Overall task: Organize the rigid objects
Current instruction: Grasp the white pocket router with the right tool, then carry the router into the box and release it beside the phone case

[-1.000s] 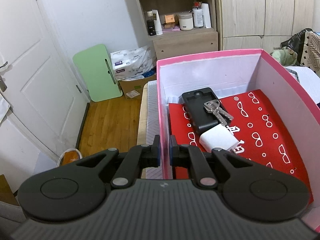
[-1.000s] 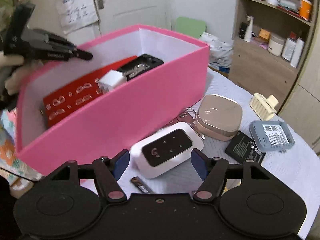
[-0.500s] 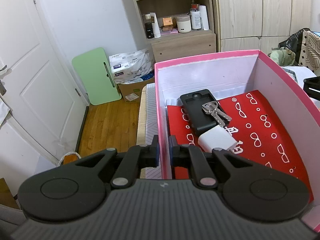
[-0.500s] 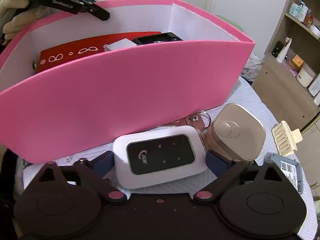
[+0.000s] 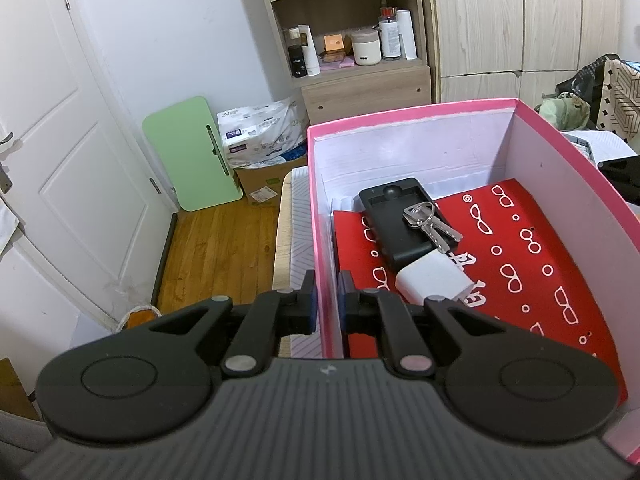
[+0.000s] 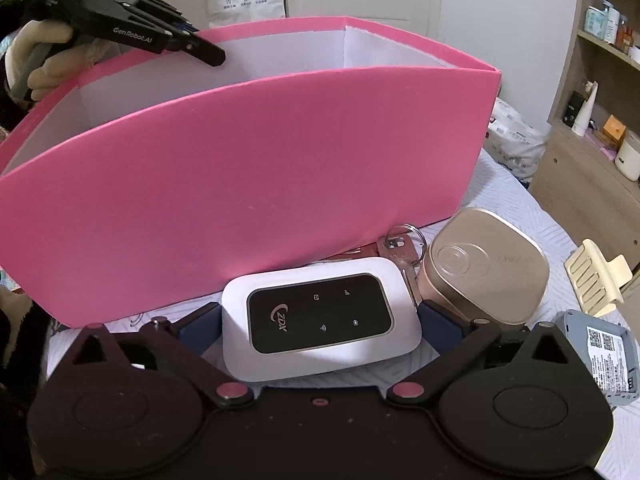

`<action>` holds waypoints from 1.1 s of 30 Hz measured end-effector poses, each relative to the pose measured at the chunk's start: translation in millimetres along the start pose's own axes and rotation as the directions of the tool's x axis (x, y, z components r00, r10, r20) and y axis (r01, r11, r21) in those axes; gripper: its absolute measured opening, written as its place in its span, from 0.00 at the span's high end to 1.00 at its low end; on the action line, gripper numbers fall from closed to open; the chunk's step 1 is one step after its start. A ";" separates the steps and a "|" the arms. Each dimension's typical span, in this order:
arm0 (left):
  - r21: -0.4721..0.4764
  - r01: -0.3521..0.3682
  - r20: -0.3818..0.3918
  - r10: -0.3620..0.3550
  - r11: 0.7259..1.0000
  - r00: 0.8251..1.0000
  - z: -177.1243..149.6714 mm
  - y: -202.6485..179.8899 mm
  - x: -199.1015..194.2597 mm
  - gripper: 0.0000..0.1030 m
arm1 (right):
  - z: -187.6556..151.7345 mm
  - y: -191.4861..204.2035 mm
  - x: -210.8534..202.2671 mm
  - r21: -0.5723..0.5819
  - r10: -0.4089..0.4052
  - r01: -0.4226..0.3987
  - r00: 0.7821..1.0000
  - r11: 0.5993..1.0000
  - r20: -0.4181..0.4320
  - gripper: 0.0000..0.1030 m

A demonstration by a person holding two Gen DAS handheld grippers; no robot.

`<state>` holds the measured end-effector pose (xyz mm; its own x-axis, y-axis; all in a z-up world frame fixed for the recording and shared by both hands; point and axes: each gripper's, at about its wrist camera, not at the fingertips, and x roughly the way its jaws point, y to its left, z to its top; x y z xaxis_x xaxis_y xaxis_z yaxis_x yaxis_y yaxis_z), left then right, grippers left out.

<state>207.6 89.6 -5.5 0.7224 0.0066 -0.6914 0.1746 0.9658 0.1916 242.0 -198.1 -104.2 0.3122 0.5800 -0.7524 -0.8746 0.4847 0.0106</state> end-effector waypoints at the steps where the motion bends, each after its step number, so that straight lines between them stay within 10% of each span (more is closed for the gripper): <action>1: -0.001 0.001 -0.001 -0.001 1.000 1.000 -0.2 0.2 0.2 0.92 | 0.0 0.7 -0.5 0.009 -0.011 0.011 1.000 1.000 -0.007 0.00; 15: 0.006 0.002 -0.006 -0.002 1.000 1.000 -0.5 -0.7 1.6 0.92 | 14.6 20.0 -30.3 0.066 -0.246 0.252 0.965 0.965 -0.090 0.00; 24: -0.075 0.050 0.006 -0.049 0.996 0.999 -2.8 12.1 1.1 0.95 | 68.8 44.5 -107.2 0.080 -0.371 0.367 0.928 0.927 0.040 0.00; 33: -0.002 0.087 -0.104 -0.086 0.996 0.991 6.6 10.7 -1.9 0.92 | 129.1 70.9 -109.5 0.025 -0.203 0.202 0.975 0.979 0.095 0.00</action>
<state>212.6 98.1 2.4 0.6311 -0.0499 -0.7741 0.2353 0.9632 0.1298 193.6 -142.7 63.9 0.5173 0.5291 -0.6727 -0.7841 0.6079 -0.1248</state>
